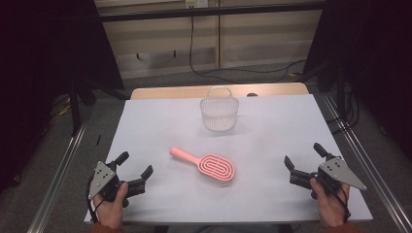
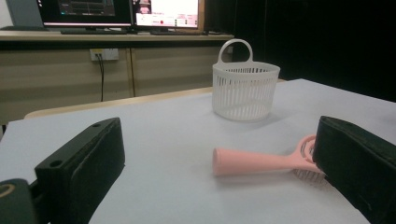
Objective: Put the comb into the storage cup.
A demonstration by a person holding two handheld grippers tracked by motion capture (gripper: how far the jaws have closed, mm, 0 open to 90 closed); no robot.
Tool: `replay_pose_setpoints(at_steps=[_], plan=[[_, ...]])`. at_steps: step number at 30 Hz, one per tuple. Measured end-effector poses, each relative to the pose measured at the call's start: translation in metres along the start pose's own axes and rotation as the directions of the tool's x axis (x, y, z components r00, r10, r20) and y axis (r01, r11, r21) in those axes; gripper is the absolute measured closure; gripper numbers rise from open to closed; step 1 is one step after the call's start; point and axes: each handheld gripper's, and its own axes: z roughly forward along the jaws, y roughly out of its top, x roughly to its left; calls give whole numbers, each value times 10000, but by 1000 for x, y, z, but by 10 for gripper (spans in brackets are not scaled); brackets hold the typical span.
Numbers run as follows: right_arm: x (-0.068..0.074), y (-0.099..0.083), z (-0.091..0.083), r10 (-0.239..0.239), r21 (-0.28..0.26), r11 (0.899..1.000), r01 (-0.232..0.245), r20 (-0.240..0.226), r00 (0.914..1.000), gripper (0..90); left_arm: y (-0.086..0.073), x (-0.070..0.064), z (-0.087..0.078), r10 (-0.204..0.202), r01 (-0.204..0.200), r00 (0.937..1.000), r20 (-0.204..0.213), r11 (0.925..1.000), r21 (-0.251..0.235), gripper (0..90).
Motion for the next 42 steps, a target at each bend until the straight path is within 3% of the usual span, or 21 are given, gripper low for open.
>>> replay_pose_setpoints(at_steps=[11, 17, 18, 22, 27, 32, 37, 40, 42], plan=[[1, -1, -1, -64, -86, 9999, 61, -316, 9995, 0, 4, -2, 2, -8, 8, 9998, 189, 10000, -41, 23], [1, -1, -1, -116, -66, 9999, 113, -454, 9989, 0, 6, -4, 7, -134, 133, 9989, 447, 9999, 20, 23], [1, -2, -1, -57, -51, 10000, 55, -421, 9991, 0, 6, -4, 10, -347, 344, 9981, 504, 9994, 68, 23], [1, -2, -2, 27, -68, 10000, -31, -438, 9990, 0, 5, -6, 13, -439, 428, 9979, 467, 9988, 238, 38], [2, -2, -2, -114, -38, 9999, 112, -513, 9986, 0, 10, -7, 17, -63, 41, 9970, 775, 9996, 292, 37], [2, -2, 0, -83, 12, 10000, 84, -516, 9986, 0, 16, -12, 24, 332, -361, 9969, 713, 9985, 404, 43], [3, -2, 1, -108, 35, 9999, 110, -502, 9987, 0, 18, -15, 31, 256, -305, 9943, 1039, 9985, 455, 36], [3, -2, 1, -108, 28, 9999, 109, -532, 9985, 0, 19, -15, 36, 26, -34, 9924, 1230, 10000, 65, 9], [3, -2, 0, -96, 49, 9999, 99, -561, 9984, 0, 20, -15, 38, 99, -102, 9919, 1263, 9999, 23, 6]])
